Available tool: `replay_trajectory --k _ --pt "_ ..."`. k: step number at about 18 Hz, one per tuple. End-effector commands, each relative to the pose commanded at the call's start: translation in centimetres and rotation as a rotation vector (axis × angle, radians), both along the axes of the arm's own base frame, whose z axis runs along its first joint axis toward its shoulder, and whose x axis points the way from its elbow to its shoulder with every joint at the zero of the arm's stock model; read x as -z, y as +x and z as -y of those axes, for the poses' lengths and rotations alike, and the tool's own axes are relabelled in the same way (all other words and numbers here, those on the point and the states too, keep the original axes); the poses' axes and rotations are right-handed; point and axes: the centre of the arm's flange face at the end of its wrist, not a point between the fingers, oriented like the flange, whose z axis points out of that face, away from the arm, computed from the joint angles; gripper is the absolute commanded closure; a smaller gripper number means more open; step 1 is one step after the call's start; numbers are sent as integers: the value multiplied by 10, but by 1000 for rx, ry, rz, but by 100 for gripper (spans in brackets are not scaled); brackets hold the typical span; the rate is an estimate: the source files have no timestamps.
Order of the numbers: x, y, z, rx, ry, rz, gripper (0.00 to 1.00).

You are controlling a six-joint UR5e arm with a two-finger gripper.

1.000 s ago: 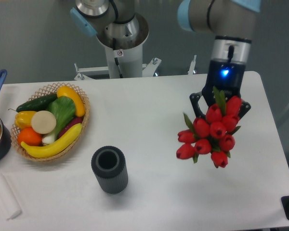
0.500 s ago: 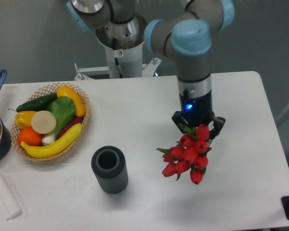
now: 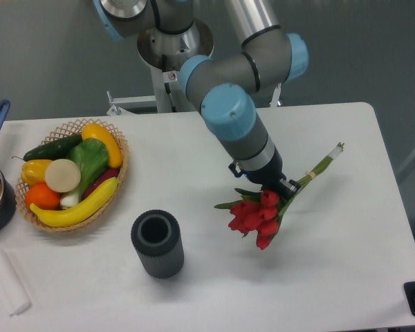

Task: Place the flowers on the table
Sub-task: 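Tilt the gripper and lower the tulips flat onto the table, then open the gripper to release the tulip stems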

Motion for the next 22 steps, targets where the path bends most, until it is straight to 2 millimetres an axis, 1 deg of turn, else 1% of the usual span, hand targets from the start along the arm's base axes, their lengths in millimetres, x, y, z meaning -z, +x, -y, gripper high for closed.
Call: replay_trajectory --k 2,5,8,10,14,16,17,18,20,22 --pt "19 4 -3 7 -15 32 67" --pt "32 2 -5 8 9 78 67" --pt "39 2 -10 9 76 137 67" --pt "51 1 -13 1 80 148 67" --pt "57 0 -13 0 75 157 66" --pt "68 1 -13 -1 62 171 64" --pt "71 0 -13 -2 60 173 41" --pt "70 0 -13 0 60 172 30" --pt "60 -3 -15 9 72 159 0" --pt "45 -4 -17 9 93 139 0"
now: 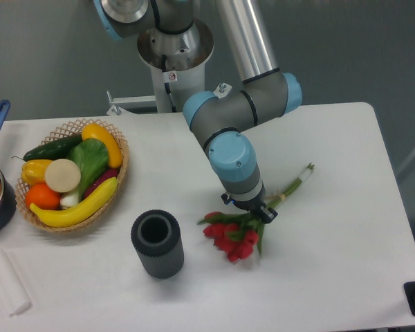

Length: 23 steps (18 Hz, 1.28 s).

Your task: Place the flowers on the table

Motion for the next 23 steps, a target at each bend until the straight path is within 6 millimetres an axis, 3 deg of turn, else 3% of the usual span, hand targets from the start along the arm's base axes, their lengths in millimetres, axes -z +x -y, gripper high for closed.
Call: replay_trajectory --k 3,5,9,12,19,23 --pt "-34 -5 4 -14 71 -22 0" --pt "-83 -19 8 -30 200 -38 0" --pt "-132 -36 15 -42 275 -90 0" --pt "-154 -39 25 -47 307 -99 0" --pt "-175 -46 55 -5 338 -21 0" --pt "-191 -47 92 144 280 56 0"
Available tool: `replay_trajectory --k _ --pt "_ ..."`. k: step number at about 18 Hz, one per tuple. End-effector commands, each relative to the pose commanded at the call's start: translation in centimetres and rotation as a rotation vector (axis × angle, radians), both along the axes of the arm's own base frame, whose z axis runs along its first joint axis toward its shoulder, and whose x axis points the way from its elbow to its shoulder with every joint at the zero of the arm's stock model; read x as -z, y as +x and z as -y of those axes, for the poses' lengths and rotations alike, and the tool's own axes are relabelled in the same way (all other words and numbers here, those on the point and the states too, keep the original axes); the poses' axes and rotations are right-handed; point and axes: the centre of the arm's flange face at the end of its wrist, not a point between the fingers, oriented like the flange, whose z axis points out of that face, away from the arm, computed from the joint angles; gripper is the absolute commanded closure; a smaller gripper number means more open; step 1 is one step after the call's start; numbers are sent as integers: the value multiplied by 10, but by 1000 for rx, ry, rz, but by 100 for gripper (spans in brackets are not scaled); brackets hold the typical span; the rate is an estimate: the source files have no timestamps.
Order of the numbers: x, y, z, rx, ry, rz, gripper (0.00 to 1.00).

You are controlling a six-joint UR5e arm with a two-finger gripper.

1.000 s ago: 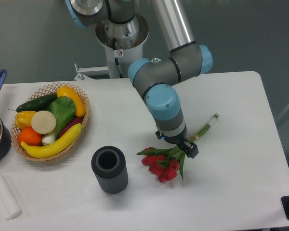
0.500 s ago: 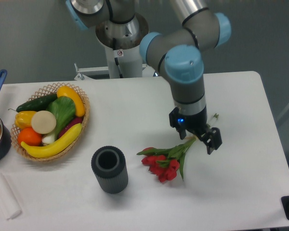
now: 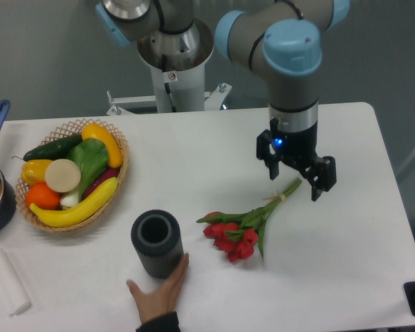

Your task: Place the flowers on the table

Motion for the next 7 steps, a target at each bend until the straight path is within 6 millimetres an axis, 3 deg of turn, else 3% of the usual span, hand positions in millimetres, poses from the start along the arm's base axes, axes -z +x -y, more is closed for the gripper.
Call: replay_trajectory --k 4,7 --pt "-9 -9 38 50 5 59 0" --pt "-8 -8 40 76 12 61 0"
